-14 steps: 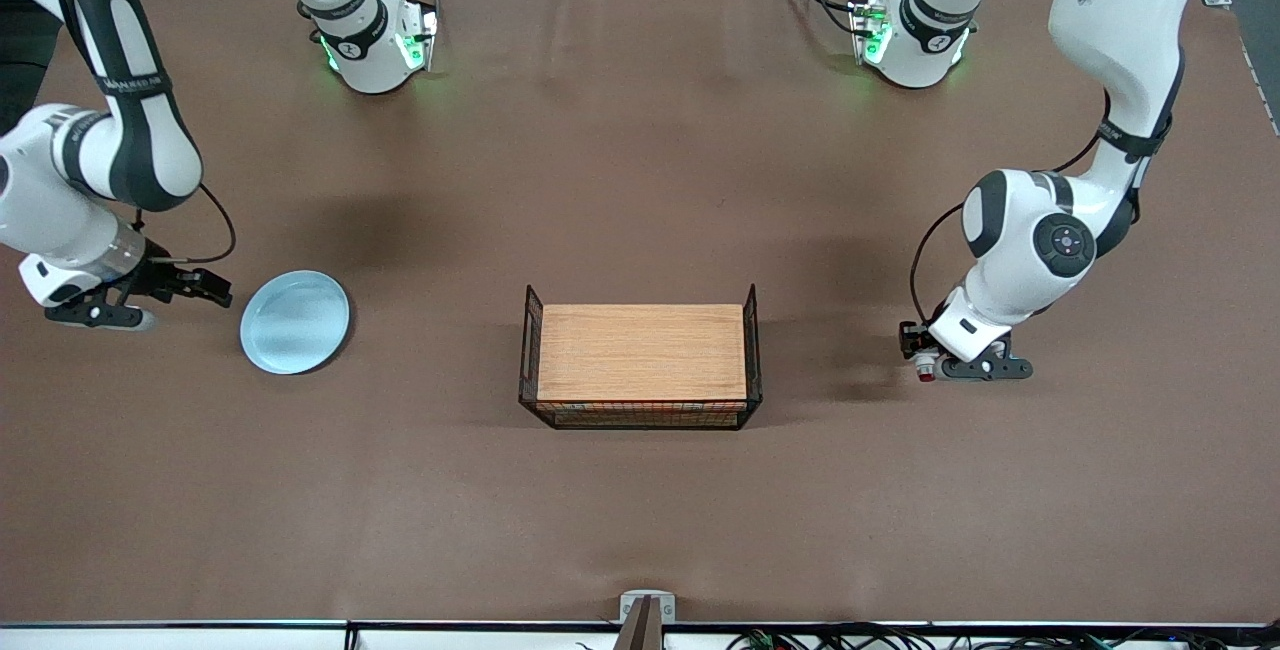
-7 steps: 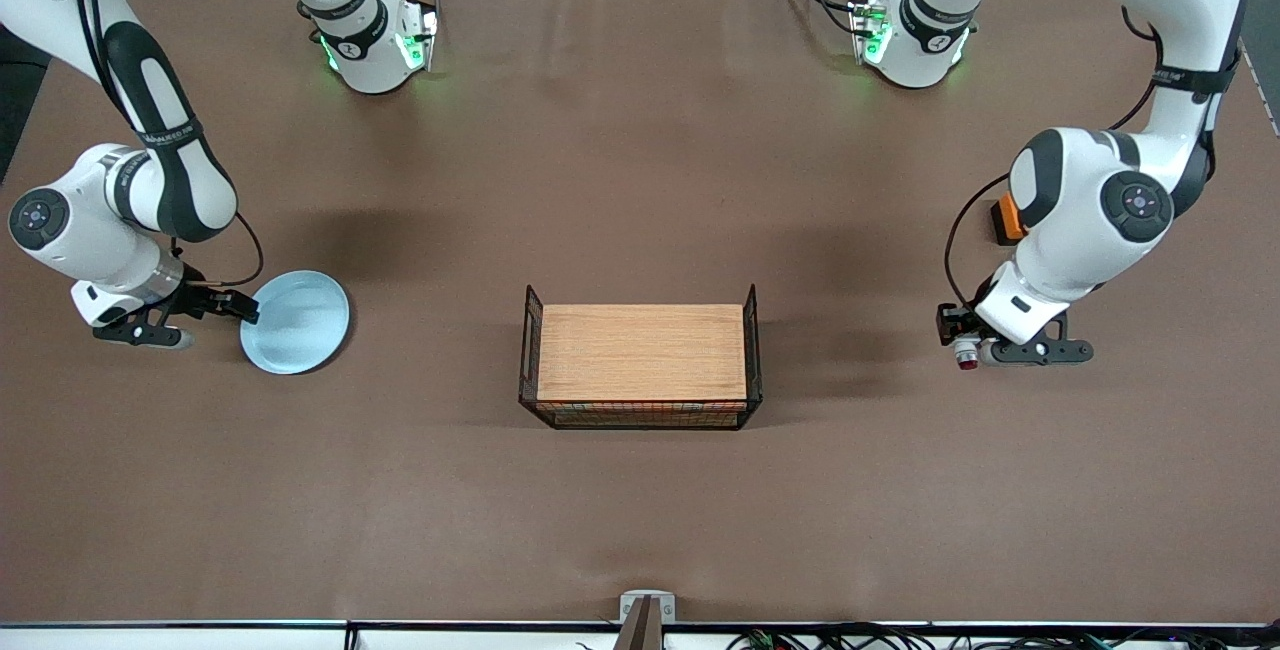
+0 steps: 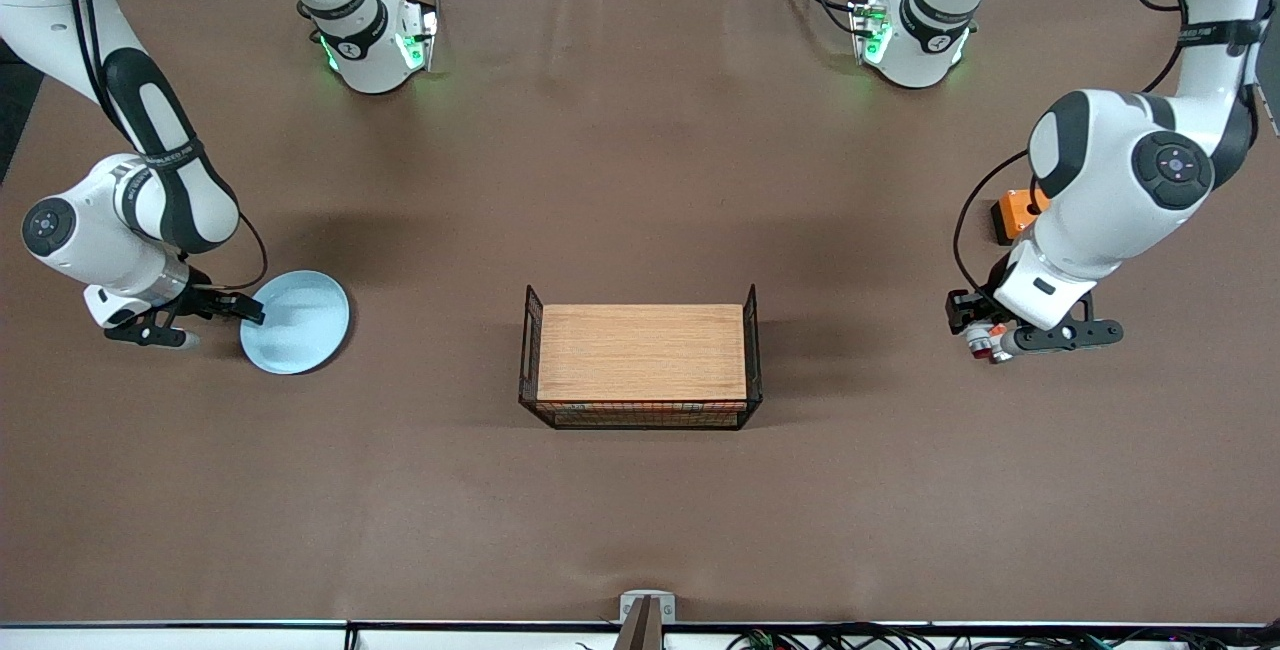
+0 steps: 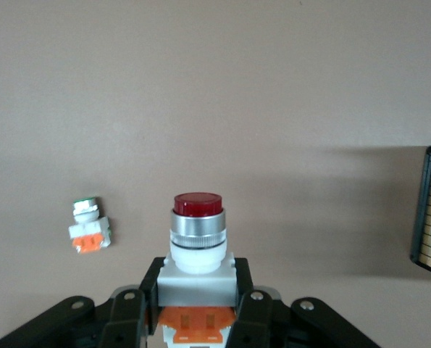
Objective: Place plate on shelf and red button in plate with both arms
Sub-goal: 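Grasp the blue plate rim with the right gripper while the left lifts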
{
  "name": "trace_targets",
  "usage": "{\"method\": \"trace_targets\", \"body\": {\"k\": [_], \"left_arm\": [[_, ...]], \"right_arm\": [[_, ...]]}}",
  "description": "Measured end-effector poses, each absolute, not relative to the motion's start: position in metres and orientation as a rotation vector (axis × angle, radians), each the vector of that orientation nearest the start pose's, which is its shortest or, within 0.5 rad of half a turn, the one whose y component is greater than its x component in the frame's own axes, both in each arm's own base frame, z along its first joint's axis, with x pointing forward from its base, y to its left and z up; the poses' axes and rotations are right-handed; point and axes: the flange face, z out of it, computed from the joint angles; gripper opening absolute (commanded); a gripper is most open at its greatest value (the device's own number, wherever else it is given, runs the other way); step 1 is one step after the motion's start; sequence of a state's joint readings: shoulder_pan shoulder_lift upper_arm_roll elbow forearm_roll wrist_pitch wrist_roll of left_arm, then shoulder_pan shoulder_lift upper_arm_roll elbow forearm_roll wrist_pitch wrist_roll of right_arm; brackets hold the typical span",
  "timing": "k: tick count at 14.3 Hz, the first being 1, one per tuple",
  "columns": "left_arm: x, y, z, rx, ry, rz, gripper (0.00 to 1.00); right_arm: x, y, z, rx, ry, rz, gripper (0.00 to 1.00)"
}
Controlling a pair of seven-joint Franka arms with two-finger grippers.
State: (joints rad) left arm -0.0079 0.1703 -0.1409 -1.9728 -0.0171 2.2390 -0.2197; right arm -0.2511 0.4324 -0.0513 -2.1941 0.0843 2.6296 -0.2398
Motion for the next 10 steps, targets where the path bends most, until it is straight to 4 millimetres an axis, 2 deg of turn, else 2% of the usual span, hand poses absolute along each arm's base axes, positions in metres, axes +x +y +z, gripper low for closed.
{"method": "trace_targets", "body": {"k": [2, 4, 6, 8, 10], "left_arm": [[0.599, -0.087, 0.418, -3.189, -0.141, -0.134, 0.34], [0.602, -0.087, 0.430, -3.189, -0.168, -0.137, 0.34], [0.603, -0.088, 0.433, -3.188, -0.201, -0.133, 0.34], [0.603, -0.088, 0.433, -3.187, -0.222, -0.132, 0.34], [0.603, -0.088, 0.433, -3.187, -0.225, -0.131, 0.34]], "right_arm": [[0.531, -0.164, 0.183, -3.103, 0.217, -0.013, 1.00], [0.532, -0.160, 0.181, -3.095, 0.215, -0.010, 0.93], [0.532, -0.159, 0.179, -3.093, 0.215, -0.005, 0.83], [0.531, -0.158, 0.175, -3.091, 0.213, 0.004, 0.62], [0.530, -0.158, 0.172, -3.090, 0.206, 0.013, 0.27]]}}
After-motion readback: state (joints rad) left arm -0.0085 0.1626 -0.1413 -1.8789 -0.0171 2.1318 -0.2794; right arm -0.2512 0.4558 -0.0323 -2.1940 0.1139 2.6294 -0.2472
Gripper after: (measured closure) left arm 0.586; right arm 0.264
